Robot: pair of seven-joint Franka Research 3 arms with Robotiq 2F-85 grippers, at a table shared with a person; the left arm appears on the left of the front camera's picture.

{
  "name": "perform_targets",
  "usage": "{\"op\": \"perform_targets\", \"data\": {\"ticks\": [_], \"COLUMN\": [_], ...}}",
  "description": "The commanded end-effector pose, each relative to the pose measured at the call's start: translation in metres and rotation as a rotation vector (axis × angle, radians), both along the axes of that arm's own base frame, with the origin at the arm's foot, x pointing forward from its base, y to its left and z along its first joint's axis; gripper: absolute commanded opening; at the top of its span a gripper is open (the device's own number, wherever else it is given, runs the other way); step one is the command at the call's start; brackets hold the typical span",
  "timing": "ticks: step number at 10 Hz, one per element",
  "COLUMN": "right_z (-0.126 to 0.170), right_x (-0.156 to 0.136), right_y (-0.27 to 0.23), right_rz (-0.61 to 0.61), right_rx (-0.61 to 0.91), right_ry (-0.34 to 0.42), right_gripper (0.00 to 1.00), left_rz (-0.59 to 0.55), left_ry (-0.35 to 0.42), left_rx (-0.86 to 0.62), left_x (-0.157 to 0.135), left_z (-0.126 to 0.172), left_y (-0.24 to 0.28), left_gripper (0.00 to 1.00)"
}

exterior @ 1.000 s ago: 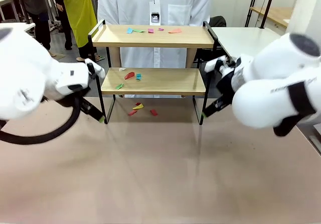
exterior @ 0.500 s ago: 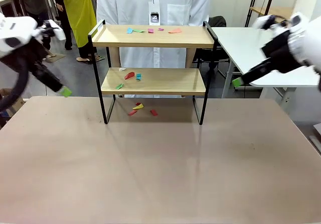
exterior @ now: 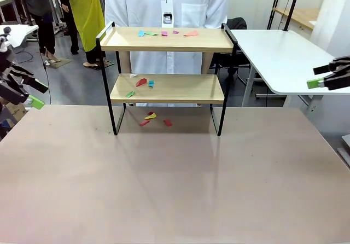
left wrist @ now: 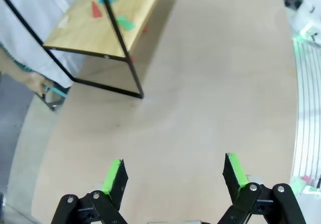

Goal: Clean the shelf.
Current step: Pick up the Duster handed by the human.

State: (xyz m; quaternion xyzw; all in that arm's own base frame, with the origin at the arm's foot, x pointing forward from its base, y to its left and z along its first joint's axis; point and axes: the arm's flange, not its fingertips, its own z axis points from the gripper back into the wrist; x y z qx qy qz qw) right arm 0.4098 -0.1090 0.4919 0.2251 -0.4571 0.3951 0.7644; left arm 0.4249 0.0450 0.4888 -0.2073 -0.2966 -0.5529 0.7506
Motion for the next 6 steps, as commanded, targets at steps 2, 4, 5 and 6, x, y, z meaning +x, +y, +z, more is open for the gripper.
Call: {"op": "perform_targets", "data": {"ticks": [2,4,5,6], "right_z": [0.0,0.0,-0.007,-0.011], "right_x": [0.0,0.0,0.0,0.018], "right_y": [0.0,0.0,0.002,-0.015], "right_rz": [0.0,0.0,0.003,0.116], "right_rx": [0.0,0.0,0.014,0.032], "right_ry": [0.0,0.0,0.019,0.079], "right_gripper": [1.0,1.0,1.0,1.0], "left_rz": [0.0,0.0,0.0,0.029], "left_ry": [0.0,0.0,0.0,0.02], "left_rx": [0.0,0.0,0.0,0.014], "left_x": [0.0,0.0,0.0,0.002], "left_z": [0.0,0.0,0.0,-0.002], "left_y": [0.0,0.0,0.0,-0.001], "left_gripper": [1.0,1.0,1.0,1.0]}}
